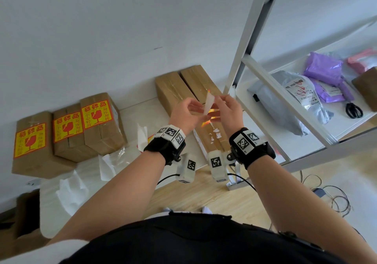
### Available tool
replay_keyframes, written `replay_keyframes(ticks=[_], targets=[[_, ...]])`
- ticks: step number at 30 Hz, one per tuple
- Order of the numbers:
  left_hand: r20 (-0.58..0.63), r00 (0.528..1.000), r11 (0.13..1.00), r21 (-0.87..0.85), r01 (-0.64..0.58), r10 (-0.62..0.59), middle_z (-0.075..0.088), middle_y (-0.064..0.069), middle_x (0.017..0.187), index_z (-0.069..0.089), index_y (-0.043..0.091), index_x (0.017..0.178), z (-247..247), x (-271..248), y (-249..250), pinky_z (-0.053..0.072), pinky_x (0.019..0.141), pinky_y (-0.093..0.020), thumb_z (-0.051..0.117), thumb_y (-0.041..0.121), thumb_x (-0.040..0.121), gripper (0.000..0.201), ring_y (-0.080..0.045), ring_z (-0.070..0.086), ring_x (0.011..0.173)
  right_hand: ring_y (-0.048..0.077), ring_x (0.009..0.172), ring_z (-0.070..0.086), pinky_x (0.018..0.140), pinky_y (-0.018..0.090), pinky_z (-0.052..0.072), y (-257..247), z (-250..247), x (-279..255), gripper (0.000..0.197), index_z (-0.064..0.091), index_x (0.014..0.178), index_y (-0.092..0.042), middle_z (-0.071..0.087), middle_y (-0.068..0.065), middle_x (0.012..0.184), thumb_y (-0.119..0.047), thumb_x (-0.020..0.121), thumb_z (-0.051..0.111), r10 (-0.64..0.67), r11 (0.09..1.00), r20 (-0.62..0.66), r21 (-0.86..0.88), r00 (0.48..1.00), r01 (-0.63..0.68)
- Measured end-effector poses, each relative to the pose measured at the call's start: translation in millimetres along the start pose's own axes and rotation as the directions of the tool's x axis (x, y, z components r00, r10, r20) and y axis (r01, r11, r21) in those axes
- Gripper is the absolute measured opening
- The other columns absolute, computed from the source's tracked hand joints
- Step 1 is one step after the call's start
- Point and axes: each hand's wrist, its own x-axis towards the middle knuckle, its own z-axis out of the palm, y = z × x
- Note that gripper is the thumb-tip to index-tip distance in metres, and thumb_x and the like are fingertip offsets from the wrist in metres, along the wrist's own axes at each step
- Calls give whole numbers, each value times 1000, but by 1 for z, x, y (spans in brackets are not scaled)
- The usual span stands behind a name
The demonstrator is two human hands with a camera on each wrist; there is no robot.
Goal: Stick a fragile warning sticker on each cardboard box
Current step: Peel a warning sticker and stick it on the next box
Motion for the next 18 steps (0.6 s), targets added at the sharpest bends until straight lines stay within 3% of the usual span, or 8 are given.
replay_keyframes(ticks=[3, 6, 9, 13, 16, 18], targets=[[-16, 994, 977, -186, 105, -110, 72, -4, 91, 61, 17, 87, 7, 1, -1, 61, 74, -41, 82, 6, 74, 26, -19, 71, 85, 31, 81, 72, 73, 44, 58, 1, -13, -1, 33, 65, 106, -7, 75, 13, 94, -36, 98, 53, 2, 1000, 100, 5, 995, -2], [-13, 977, 929, -312, 199, -213, 71, -8, 88, 61, 14, 87, 14, 0, -4, 61, 66, -36, 70, -4, 83, 21, -21, 71, 74, 23, 77, 71, 69, 38, 58, 13, -24, 3, 29, 66, 100, -13, 74, 7, 90, -40, 95, 56, -5, 998, 13, -58, 1000, 6], [34, 949, 832, -471, 293, -314, 71, -8, 85, 62, 13, 92, 20, -3, -8, 61, 62, -34, 59, -4, 89, 17, -18, 71, 65, 11, 80, 65, 69, 31, 54, 26, -39, 10, 25, 63, 101, -22, 67, -7, 88, -44, 90, 60, -93, 921, -156, -390, 983, 25], [87, 911, 734, -564, 378, -402, 72, -10, 86, 60, 11, 95, 31, -8, -16, 60, 61, -31, 53, -1, 93, 14, -21, 71, 70, 8, 74, 56, 60, 25, 41, 43, -52, 13, 18, 63, 88, -23, 61, -7, 83, -41, 90, 61, -32, 807, -100, -589, 994, -33], [71, 878, 693, -586, 420, -473, 71, -11, 89, 57, 10, 100, 37, -9, -26, 59, 58, -30, 56, 3, 94, 10, -21, 71, 70, 9, 68, 56, 57, 23, 39, 53, -57, 16, 18, 63, 74, -23, 62, -8, 72, -28, 91, 62, -6, 827, -54, -561, 998, -26], [71, 852, 657, -604, 450, -519, 71, -12, 89, 57, 8, 104, 42, -10, -33, 59, 54, -30, 59, 7, 95, 9, -20, 72, 64, 3, 66, 53, 58, 21, 38, 56, -59, 18, 19, 62, 73, -22, 60, -10, 70, -24, 92, 61, -16, 824, -36, -567, 999, -7]])
